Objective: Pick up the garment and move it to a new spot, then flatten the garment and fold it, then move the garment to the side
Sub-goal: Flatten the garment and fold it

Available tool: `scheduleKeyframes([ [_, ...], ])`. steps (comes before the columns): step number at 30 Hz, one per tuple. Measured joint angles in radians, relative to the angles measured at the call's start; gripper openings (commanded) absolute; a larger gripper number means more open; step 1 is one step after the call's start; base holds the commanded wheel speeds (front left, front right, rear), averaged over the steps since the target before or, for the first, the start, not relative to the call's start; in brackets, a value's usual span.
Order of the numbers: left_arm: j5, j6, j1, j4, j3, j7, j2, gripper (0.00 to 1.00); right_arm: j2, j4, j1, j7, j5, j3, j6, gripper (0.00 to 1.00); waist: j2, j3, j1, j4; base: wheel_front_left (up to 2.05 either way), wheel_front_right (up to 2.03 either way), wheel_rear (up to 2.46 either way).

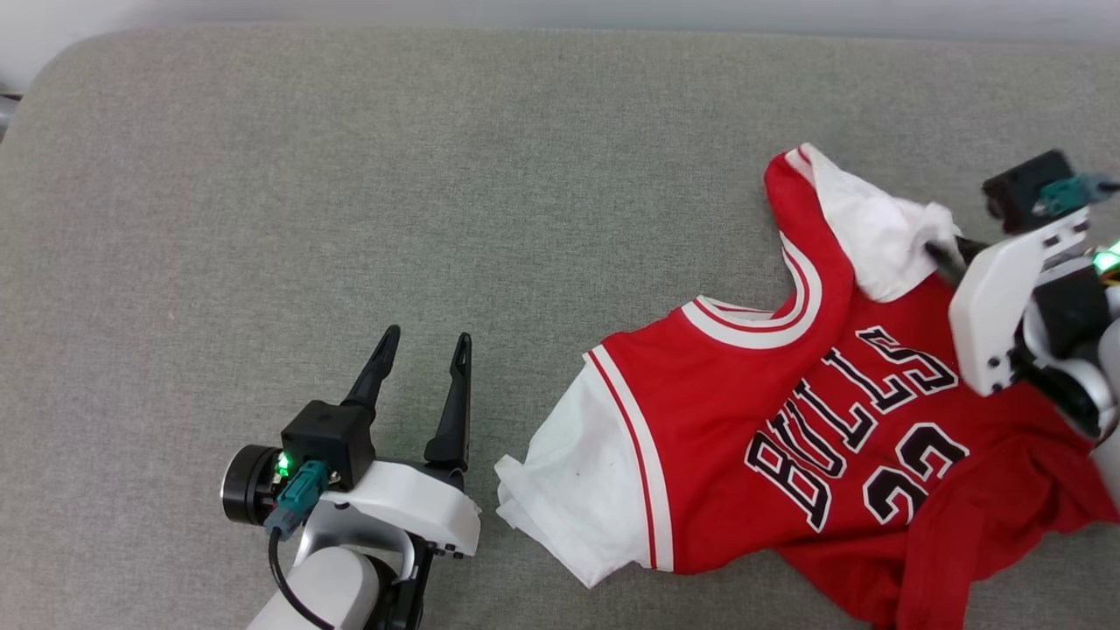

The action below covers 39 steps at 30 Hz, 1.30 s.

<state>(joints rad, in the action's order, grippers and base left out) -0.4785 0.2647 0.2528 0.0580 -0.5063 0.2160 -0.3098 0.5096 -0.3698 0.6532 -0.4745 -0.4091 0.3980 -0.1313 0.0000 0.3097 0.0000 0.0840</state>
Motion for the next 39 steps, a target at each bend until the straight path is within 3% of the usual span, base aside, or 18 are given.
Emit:
scheduleKeyframes([
  [4,-0.001,-0.001,0.004,0.007,0.0,0.007,0.003,1.0,0.002,-0.053,0.04,0.031,-0.014,-0.063,0.0,0.0,0.0,0.008,0.0,0.004,0.0,0.0,0.0],
  [12,-0.001,-0.006,0.019,0.014,-0.003,0.013,0.006,1.0,-0.012,-0.255,0.06,0.064,-0.069,-0.355,0.0,0.0,0.0,0.031,0.0,0.01,0.0,0.0,0.0],
  [16,-0.001,-0.007,0.021,0.021,-0.004,0.016,0.007,1.0,-0.04,-0.349,0.017,0.071,-0.105,-0.447,0.0,0.0,0.0,0.039,0.0,0.008,0.0,0.0,0.0],
  [17,-0.001,-0.007,0.022,0.023,-0.004,0.016,0.007,1.0,-0.046,-0.368,0.006,0.076,-0.103,-0.461,0.0,0.27,0.0,0.041,0.0,0.006,0.0,0.0,0.0],
  [19,-0.001,-0.007,0.024,0.026,-0.004,0.017,0.007,1.0,-0.067,-0.393,-0.005,0.097,-0.126,-0.495,0.0,1.0,0.0,0.041,0.0,0.002,0.0,0.0,0.0],
  [26,-0.003,-0.003,0.026,0.036,0.001,0.021,0.002,1.0,-0.114,-0.366,-0.08,0.262,-0.137,-0.497,0.0,1.0,0.0,0.011,0.0,-0.015,0.0,0.0,0.0],
  [35,-0.019,0.022,-0.033,0.038,0.017,0.02,-0.022,1.0,-0.138,-0.244,-0.245,0.533,-0.004,-0.478,0.0,1.0,0.0,-0.086,0.0,-0.048,0.0,0.0,0.0],
  [39,-0.028,0.027,-0.07,0.037,0.02,0.011,-0.031,1.0,-0.177,-0.166,-0.332,0.606,0.064,-0.493,0.0,1.0,0.0,-0.143,0.0,-0.061,0.0,0.0,0.0],
])
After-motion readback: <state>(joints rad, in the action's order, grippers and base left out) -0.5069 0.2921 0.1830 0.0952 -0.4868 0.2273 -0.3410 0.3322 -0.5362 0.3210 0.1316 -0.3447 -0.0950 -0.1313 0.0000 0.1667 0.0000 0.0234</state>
